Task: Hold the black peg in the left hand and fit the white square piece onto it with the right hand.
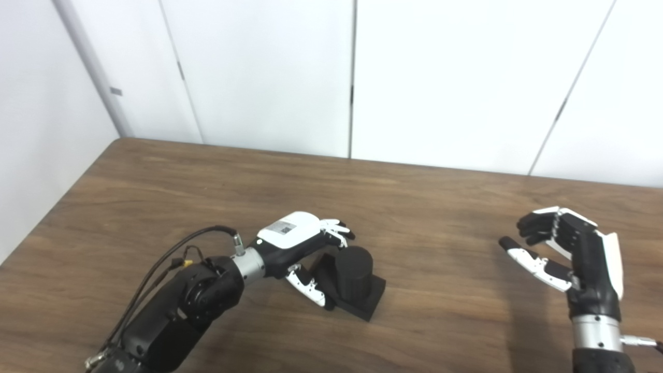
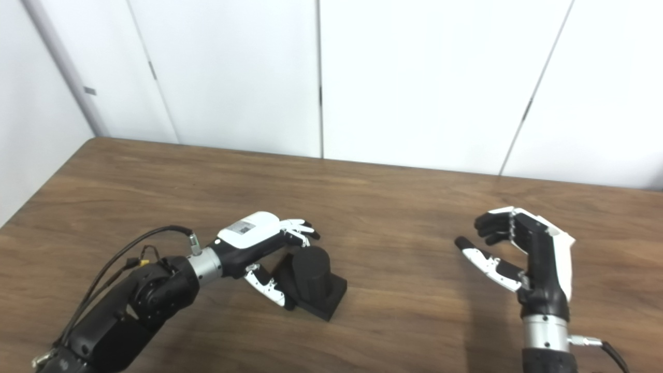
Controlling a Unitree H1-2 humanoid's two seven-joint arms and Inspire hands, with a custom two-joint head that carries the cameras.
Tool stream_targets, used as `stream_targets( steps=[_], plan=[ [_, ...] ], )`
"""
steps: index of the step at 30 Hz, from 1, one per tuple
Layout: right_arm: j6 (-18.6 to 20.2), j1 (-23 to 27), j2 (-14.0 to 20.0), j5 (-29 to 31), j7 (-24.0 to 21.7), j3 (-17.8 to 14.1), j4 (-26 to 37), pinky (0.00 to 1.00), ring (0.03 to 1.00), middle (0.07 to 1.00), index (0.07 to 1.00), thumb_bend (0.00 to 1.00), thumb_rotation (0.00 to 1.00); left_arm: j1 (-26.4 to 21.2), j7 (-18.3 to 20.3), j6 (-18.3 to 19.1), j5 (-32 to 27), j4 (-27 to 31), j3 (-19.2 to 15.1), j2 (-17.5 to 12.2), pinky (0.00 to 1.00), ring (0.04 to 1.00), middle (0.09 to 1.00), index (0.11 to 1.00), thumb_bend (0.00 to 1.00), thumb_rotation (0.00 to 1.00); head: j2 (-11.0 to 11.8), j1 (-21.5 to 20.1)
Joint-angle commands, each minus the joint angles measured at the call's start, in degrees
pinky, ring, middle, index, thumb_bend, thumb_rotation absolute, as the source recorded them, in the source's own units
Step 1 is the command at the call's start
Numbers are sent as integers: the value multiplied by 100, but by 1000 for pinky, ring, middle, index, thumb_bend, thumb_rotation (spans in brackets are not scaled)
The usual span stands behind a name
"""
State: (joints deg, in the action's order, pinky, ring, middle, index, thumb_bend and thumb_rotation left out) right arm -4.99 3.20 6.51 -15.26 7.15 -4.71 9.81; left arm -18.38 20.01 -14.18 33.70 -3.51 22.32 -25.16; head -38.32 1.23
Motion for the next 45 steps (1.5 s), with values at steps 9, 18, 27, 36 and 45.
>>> stream_targets(
  steps=[9,18,27,36,45],
  plan=[
    [-376,208,-130,3,198,9,57,413,480,503,475,515,0,-297,145,-414,146,-554,491,243,740,923,876,488,524,70,-57,-310],
    [-471,166,-193,-66,288,31,167,386,459,496,483,515,0,-561,41,-557,527,-886,795,194,774,929,877,488,524,69,-77,-568],
    [-205,247,241,-350,-43,32,534,430,518,508,472,515,0,-760,-29,-703,932,-1148,1087,91,812,932,876,488,524,71,-30,-1265],
    [744,851,1020,-469,-668,-68,986,412,548,515,470,516,0,-817,-213,-883,880,-1484,1139,3,802,924,874,489,524,68,129,-1919],
    [1749,1473,2422,-1355,-1749,104,1053,515,635,708,496,504,144,-811,-450,-1088,948,-1596,1164,-179,800,909,858,488,524,67,301,-2373]
  ],
)
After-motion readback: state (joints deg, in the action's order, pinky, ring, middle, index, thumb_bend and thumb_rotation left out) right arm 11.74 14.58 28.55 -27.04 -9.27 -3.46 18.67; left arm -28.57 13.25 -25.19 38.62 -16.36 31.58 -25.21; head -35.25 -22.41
